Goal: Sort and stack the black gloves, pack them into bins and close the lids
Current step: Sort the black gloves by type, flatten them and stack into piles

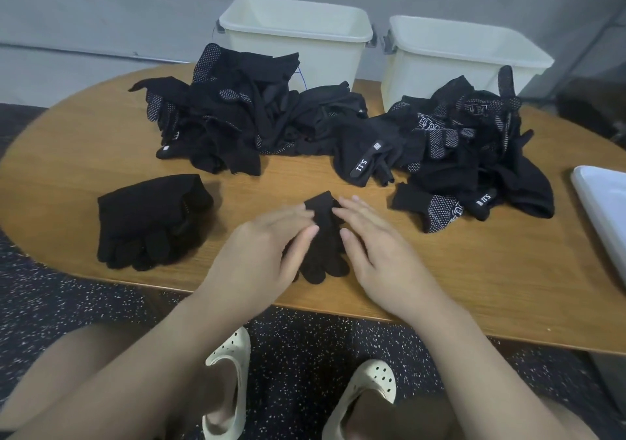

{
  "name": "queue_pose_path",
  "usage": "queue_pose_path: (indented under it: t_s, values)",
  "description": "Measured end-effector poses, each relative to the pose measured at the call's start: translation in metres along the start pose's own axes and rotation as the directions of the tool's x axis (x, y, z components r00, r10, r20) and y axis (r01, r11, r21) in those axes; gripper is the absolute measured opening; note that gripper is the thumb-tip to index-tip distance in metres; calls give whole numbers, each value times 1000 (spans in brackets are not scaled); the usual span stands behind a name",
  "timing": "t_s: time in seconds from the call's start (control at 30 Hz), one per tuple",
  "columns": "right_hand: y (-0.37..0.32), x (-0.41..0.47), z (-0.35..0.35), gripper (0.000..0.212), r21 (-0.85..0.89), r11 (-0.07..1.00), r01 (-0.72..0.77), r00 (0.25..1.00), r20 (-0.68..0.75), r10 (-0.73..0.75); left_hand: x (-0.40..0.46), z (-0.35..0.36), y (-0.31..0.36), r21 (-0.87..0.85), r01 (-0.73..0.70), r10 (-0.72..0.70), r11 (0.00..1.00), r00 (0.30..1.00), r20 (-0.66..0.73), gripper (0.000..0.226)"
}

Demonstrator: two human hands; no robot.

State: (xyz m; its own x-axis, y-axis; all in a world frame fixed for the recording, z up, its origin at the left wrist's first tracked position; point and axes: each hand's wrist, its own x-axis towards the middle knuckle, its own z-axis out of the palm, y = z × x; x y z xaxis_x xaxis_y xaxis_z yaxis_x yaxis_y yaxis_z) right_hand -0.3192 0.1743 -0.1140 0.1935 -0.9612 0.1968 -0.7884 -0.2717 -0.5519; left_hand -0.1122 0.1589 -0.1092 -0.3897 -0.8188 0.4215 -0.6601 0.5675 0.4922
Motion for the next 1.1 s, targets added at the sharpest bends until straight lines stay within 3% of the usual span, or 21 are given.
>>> queue_pose_path:
  t_s: [0.13, 0.2, 0.3, 0.4, 0.6, 0.73, 0.8, 0.87, 0.93, 1.1]
  values:
    - [-7, 13, 3, 48, -57, 998, 29, 999, 38, -27, 2, 2, -5, 254, 50, -99, 966, 978, 184, 68]
    - [-11, 18, 4, 50, -78, 993, 84, 989, 124, -74, -3, 5, -9, 329, 50, -148, 943, 948, 283, 76]
    - [-14, 22, 10, 56, -110, 981, 160, 952, 280, -124, -9, 5, -10, 360, 66, -195, 931, 922, 334, 79]
    - [-11, 24, 11, 58, -185, 972, 147, 932, 354, -74, -9, 5, -11, 394, 82, -225, 915, 916, 332, 82]
    - [-4, 26, 4, 85, -306, 949, 71, 938, 344, 40, -7, 1, -13, 381, 127, -267, 916, 901, 341, 96]
    - [-2, 31, 0, 86, -232, 973, 0, 969, 241, 57, -5, -12, -9, 389, 112, -273, 914, 880, 388, 121]
    - [-1, 38, 1, 70, -123, 992, -28, 984, 172, 49, 2, -17, -6, 339, 156, -281, 928, 891, 357, 114]
    - [-1, 47, 2, 56, -61, 998, -20, 991, 130, 28, 11, -18, -7, 283, 220, -298, 934, 915, 271, 88]
    - [-3, 54, 1, 60, -50, 999, 18, 987, 157, -10, 20, -16, -14, 313, 221, -289, 924, 938, 192, 65]
    - [-9, 59, -4, 61, -116, 991, 64, 970, 240, -35, 34, -22, -31, 85, 360, -369, 929, 881, 297, 51]
